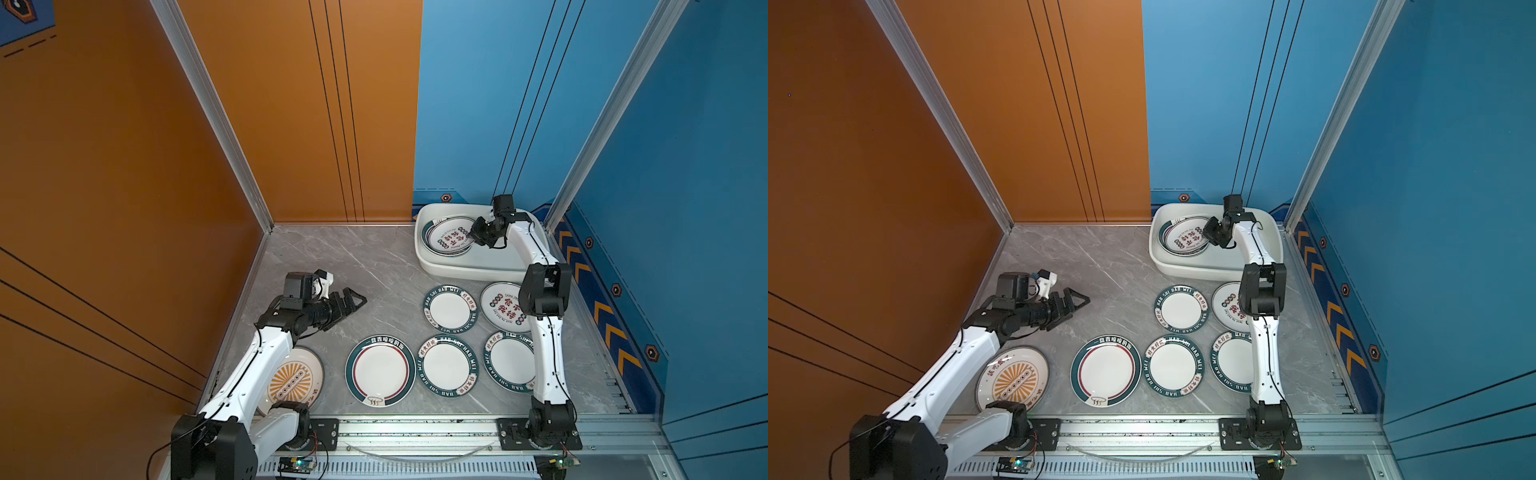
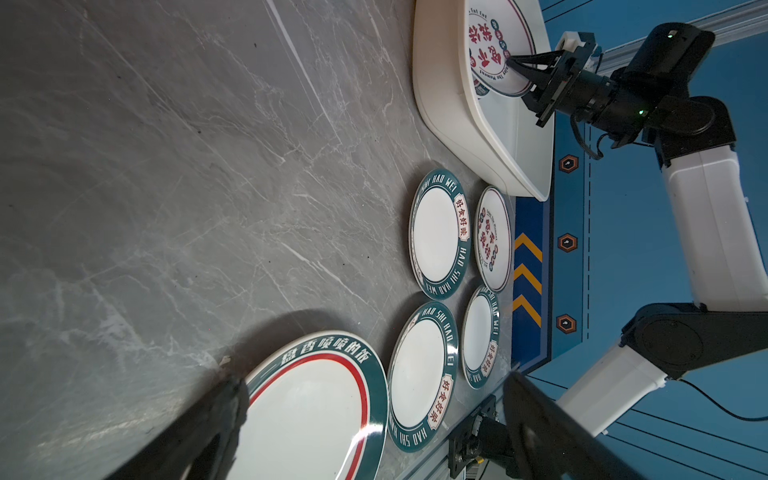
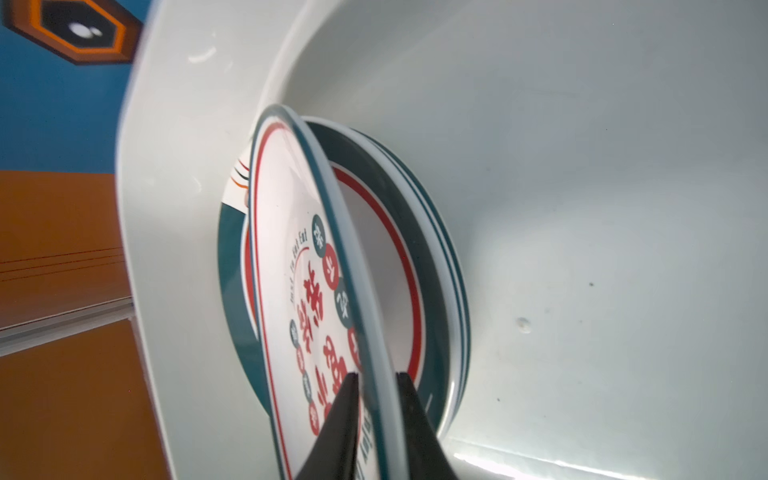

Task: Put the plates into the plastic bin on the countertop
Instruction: 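Lower the red-text plate onto the bin stack and open the right gripper, then withdraw the right gripper while the left gripper reaches toward the 'HAO SHI HAO WEI' plate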

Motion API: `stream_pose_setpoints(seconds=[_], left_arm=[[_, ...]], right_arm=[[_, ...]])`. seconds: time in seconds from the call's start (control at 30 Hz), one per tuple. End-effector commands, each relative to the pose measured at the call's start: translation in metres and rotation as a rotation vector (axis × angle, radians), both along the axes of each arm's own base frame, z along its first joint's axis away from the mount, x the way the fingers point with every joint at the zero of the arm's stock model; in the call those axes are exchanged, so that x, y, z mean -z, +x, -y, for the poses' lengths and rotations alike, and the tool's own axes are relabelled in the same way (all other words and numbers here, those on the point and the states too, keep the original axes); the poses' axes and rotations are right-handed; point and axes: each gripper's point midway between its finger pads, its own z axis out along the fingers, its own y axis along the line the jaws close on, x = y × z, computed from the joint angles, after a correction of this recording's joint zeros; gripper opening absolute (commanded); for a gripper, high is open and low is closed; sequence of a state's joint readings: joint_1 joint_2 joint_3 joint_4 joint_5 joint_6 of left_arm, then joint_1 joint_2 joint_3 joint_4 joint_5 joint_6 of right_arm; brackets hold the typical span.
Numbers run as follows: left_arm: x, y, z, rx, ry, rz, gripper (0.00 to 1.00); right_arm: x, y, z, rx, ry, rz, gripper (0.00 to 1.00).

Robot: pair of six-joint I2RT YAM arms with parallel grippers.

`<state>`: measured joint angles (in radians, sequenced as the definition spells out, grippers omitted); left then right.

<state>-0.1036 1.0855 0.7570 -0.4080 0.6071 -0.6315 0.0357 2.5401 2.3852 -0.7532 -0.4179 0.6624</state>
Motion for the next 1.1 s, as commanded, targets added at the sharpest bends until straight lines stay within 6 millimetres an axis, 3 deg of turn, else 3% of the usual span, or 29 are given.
stream_pose_setpoints(seconds=[0.0, 0.2, 0.7, 0.83, 0.9, 1.07], left_arm=[[-0.001, -0.002, 0.001, 0.021, -0.009, 0.021, 0.98], [-0.002, -0.003, 0.001, 0.020, -0.011, 0.024, 0.98], [-0.001, -0.005, 0.014, 0.054, 0.010, 0.021, 0.99], [0.005, -0.006, 0.025, 0.082, 0.036, 0.011, 0.99], [0.008, -0.005, 0.033, 0.098, 0.038, 0.012, 0.99], [0.018, 0.002, 0.054, 0.116, 0.027, 0.013, 0.97]], right_arm=[[-0.010, -0.011, 0.000, -0.033, -0.061, -0.002, 0.25], [-0.008, -0.019, 0.001, -0.060, -0.105, -0.019, 0.38], [-0.023, -0.032, 0.007, -0.109, -0.261, -0.010, 0.52], [-0.063, -0.037, 0.019, -0.097, -0.308, 0.057, 0.53], [-0.093, -0.045, 0.025, -0.085, -0.327, 0.108, 0.53], [-0.158, -0.084, 0.035, -0.060, -0.306, 0.230, 0.53]])
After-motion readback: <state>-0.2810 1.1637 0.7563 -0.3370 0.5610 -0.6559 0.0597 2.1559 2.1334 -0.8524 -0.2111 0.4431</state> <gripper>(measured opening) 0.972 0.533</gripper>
